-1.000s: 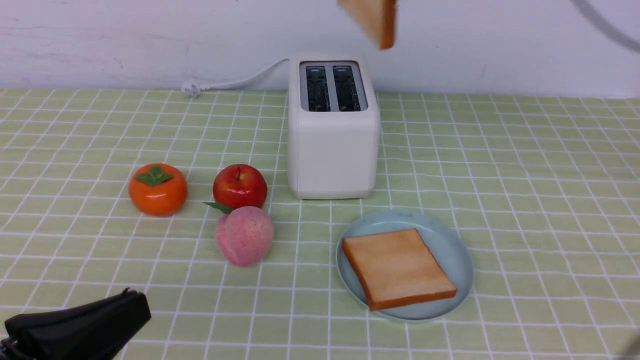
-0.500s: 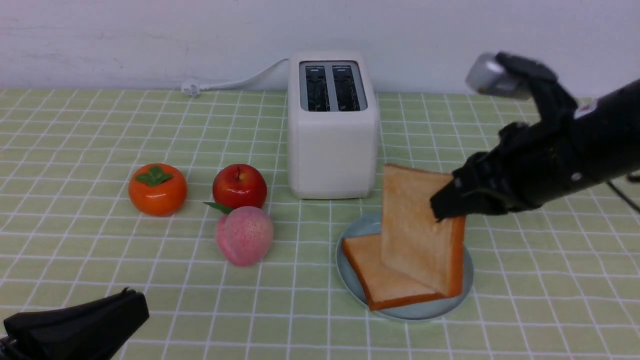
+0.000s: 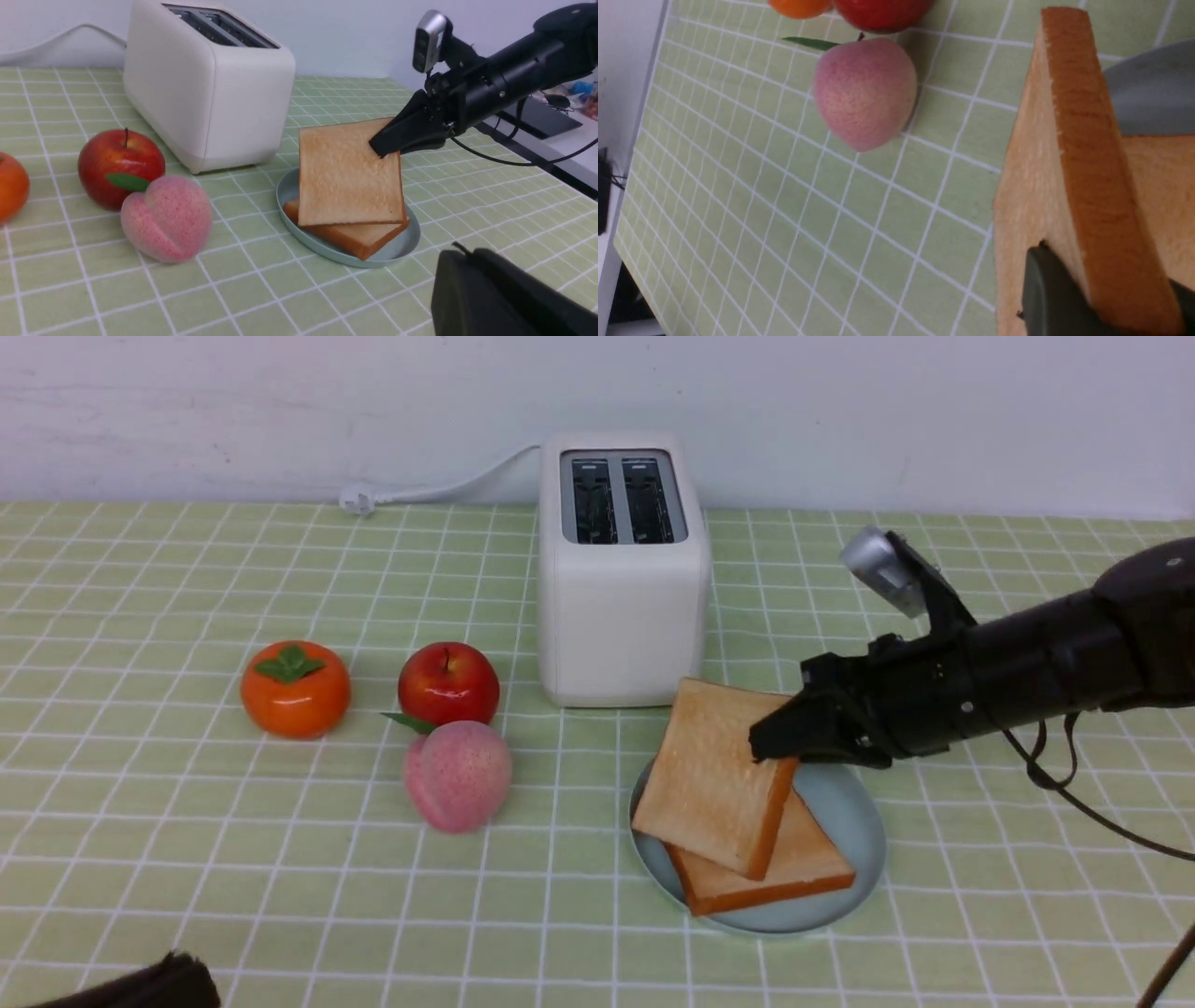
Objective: Take toasted bread from bread machine on green coffee tablecloth place on plate.
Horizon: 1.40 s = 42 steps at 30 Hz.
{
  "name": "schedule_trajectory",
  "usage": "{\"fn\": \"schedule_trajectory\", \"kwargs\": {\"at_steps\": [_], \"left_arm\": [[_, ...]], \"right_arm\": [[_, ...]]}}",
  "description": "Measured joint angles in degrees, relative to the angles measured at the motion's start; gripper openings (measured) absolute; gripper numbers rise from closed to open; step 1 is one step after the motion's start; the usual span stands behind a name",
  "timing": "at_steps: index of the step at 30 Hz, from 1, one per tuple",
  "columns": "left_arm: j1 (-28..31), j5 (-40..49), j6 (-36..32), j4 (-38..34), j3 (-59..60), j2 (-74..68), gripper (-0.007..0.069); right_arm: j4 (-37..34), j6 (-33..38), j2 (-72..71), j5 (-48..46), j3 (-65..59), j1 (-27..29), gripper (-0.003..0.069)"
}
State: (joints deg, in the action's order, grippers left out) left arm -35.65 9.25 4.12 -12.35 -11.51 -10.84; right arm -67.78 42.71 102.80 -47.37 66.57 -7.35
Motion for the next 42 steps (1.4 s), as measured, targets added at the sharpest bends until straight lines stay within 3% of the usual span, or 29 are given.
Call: {"fn": "schedule_trajectory", "kwargs": {"at_steps": [4, 11, 14, 15, 17, 21, 29, 35, 42], "left_arm": [[0.0, -0.7, 0.1, -0.9, 1.8, 0.8, -0.0013], [0.0, 0.8, 0.1, -1.1, 1.8, 0.8, -0.0013], [0.0, 0.9, 0.1, -1.1, 1.8, 0.8, -0.0012], [0.0, 0.9, 0.1, -1.1, 1.8, 0.8, -0.0013], [0.0, 0.9, 0.1, -1.1, 1.8, 0.8, -0.001], [0.0, 0.9, 0.1, -1.1, 1.8, 0.8, -0.0009], [0.0, 0.9, 0.1, -1.1, 1.8, 0.8, -0.0006], [0.0, 0.9, 0.1, -1.1, 1.8, 0.8, 0.0001], [0.0, 0.9, 0.1, -1.1, 1.9, 0.8, 0.0005]], "right_arm": [[1.1, -2.7, 0.2, 0.7, 0.0, 1.0, 0.0132], [12.4, -8.0, -2.4, -0.7, 0.5, 2.4, 0.0451], [20.7, -14.6, -6.7, -2.6, 2.5, 4.3, 0.0498], [21.3, -15.7, -7.5, -2.8, 2.7, 4.6, 0.0498], [29.4, -21.5, -12.5, -6.0, 4.7, 5.8, 0.0481], [40.2, -28.7, -23.5, -14.4, 5.7, 6.2, 0.0379], [47.3, -35.2, -45.0, -21.5, -1.0, 6.2, 0.0153], [50.2, -37.0, -64.1, -21.8, -11.8, 6.2, 0.0111], [51.3, -40.5, -82.5, -11.6, -26.3, 6.2, 0.0111]]}}
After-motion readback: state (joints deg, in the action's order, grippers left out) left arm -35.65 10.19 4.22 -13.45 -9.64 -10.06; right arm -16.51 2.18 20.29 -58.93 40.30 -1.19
